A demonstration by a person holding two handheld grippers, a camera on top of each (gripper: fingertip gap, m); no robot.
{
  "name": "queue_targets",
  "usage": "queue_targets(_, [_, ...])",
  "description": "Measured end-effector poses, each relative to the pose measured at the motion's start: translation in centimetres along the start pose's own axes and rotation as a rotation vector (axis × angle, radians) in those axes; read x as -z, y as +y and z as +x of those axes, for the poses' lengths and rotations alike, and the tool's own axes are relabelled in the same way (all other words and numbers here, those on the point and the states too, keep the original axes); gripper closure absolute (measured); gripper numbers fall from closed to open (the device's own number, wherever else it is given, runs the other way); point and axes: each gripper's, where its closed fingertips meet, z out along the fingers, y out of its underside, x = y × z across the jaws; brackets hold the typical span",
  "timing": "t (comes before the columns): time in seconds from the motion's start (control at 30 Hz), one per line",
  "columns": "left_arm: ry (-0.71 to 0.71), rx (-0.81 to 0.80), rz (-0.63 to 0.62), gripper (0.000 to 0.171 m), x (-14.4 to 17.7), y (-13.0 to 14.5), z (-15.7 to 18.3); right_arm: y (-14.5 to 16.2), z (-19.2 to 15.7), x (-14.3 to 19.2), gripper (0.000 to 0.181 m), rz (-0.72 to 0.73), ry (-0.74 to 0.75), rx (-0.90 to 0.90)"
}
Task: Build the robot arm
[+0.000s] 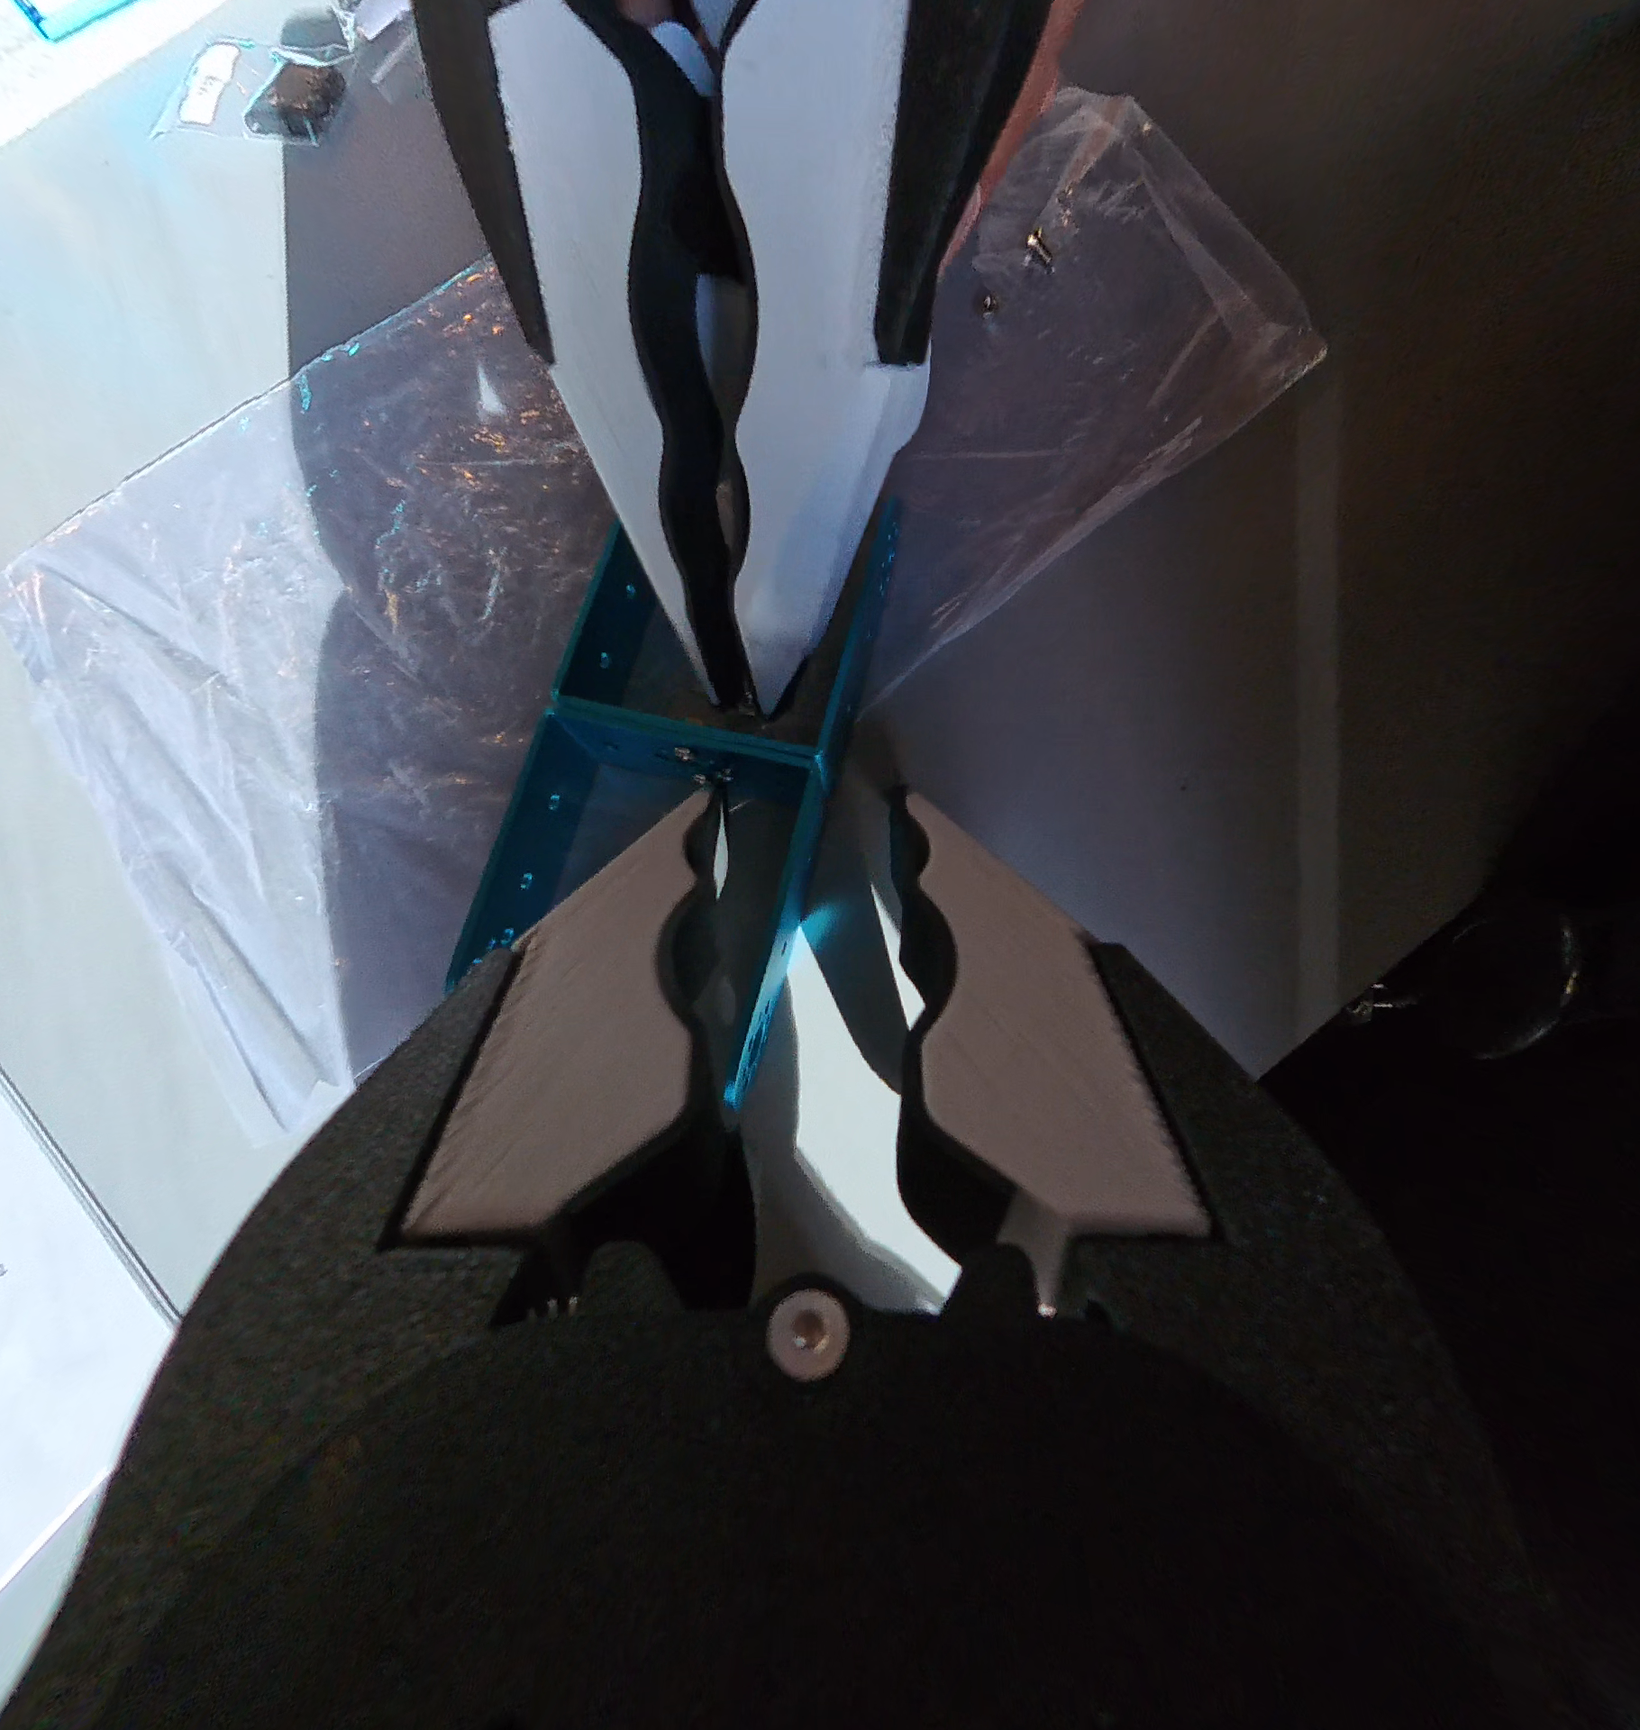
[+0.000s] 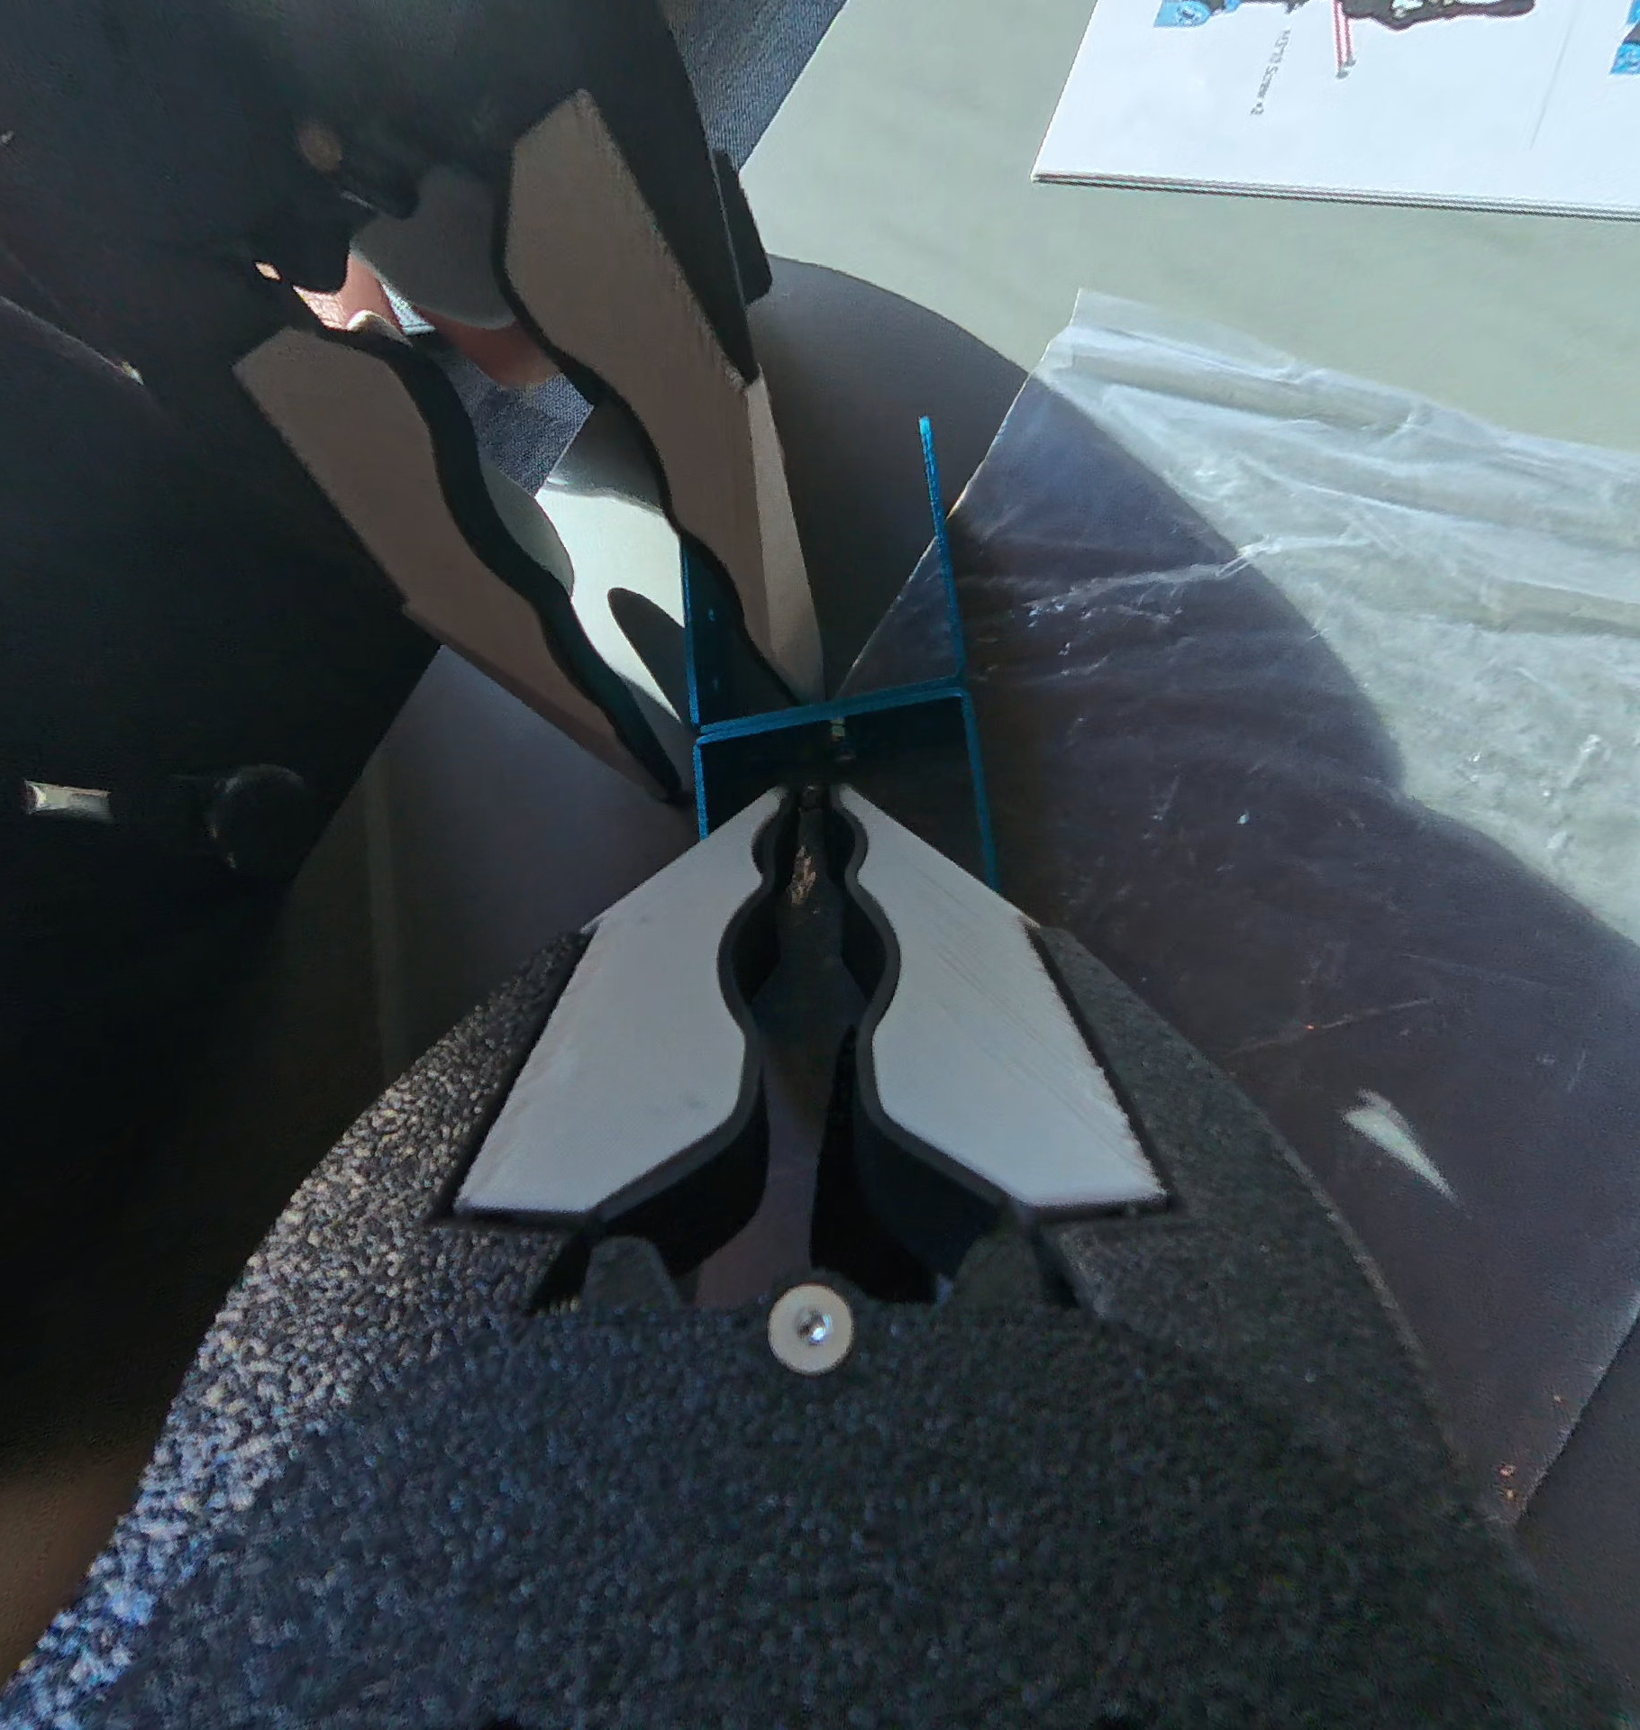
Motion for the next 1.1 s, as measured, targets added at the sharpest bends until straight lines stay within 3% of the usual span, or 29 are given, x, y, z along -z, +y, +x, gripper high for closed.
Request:
queue_targets(0.57, [0.018,0.006,0.018,0.137,-0.1,-0.2,0.3,-0.7,0.1,0.0,0.177,0.049,-0.028,-0.091])
queue_targets(0.87, [0.003,0.002,0.038,0.137,-0.4,-0.4,0.4,-0.1,0.5,0.4,0.178,0.091,-0.033,-0.389])
queue_targets(1.1, [0.001,-0.001,0.049,0.138,-0.4,-0.4,0.4,-0.3,0.5,1.4,0.179,0.274,-0.163,-0.726])
